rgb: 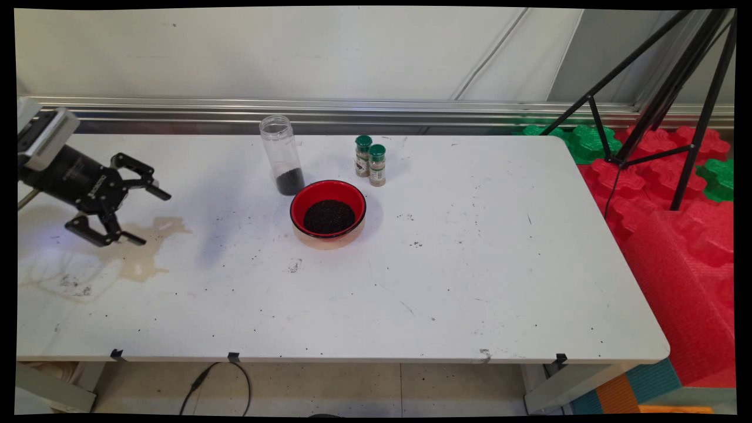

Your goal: Pick up the black seasoning powder from the table

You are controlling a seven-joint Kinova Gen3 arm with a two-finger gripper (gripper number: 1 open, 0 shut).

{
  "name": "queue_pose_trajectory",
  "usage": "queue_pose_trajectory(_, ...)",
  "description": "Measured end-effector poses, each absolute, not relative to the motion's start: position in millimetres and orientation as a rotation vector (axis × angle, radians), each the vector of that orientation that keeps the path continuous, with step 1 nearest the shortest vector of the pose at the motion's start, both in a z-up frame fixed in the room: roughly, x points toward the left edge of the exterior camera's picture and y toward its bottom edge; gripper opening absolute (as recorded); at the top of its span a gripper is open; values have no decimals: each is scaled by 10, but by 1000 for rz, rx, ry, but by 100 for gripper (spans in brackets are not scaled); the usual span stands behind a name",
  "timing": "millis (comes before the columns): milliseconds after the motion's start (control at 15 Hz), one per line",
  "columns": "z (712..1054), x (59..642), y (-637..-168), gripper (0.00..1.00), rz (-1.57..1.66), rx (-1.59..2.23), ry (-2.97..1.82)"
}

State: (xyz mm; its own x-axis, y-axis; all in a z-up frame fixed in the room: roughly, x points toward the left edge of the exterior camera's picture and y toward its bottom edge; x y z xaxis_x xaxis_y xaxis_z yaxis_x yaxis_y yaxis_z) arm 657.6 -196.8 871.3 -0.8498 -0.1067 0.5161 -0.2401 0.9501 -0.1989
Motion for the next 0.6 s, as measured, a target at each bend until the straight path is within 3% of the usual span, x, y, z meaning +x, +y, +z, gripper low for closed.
queue_pose_trajectory(600,8780,6371,-2253,100,399,520,-2507)
